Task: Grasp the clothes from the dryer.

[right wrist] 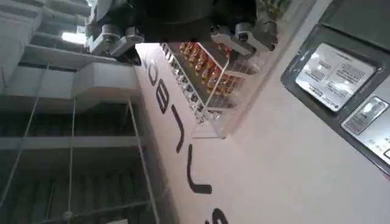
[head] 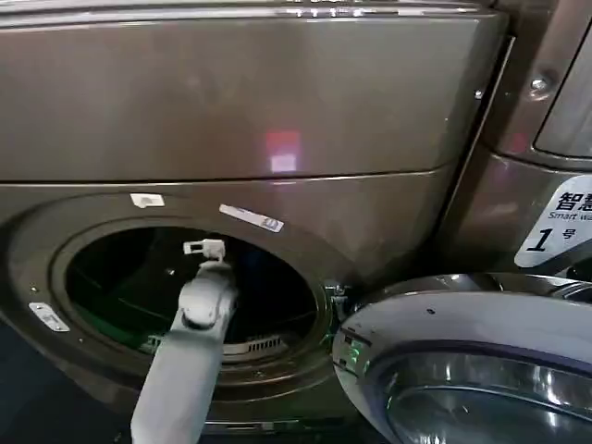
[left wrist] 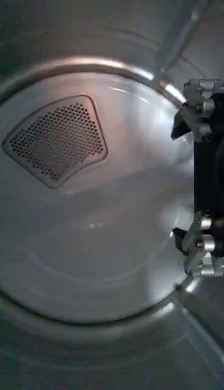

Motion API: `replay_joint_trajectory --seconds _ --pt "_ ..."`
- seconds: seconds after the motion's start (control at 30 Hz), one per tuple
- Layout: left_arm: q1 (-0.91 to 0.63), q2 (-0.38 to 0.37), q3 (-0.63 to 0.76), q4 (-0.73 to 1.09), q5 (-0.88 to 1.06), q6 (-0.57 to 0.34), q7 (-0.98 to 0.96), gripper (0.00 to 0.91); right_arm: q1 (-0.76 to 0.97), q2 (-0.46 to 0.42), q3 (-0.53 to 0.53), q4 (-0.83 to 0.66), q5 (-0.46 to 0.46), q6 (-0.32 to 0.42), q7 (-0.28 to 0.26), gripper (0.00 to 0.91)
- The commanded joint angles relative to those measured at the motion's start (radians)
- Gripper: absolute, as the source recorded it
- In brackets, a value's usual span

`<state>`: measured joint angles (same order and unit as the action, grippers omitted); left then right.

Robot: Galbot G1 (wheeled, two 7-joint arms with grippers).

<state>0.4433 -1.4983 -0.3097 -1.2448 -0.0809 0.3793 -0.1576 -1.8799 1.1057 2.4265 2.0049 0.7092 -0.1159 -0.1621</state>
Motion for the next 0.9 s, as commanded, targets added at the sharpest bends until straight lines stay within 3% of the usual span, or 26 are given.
replay_joint_trajectory --seconds 0.03,0.4,0.6,0.9 --pt "-0.14 -0.013 0.003 0.224 -0.007 -0.028 0.008 0.907 0.003 0.001 -0.003 0.003 0.002 0.0 -0.001 0.907" --pt "-0.272 -0.003 0.056 0.427 -0.014 -0.027 0.252 0.907 0.011 -0.008 -0.002 -0.007 0.003 0.0 -0.009 0.907" --pt "-0.274 0.038 0.135 0.452 0.013 -0.022 0.525 0.907 0.013 -0.009 -0.005 -0.007 0.002 0.0 -0.014 0.907" --pt "-0.366 0.062 0.271 0.621 0.101 -0.122 0.813 0.907 0.016 -0.009 -0.011 -0.002 0.002 0.003 -0.024 0.907"
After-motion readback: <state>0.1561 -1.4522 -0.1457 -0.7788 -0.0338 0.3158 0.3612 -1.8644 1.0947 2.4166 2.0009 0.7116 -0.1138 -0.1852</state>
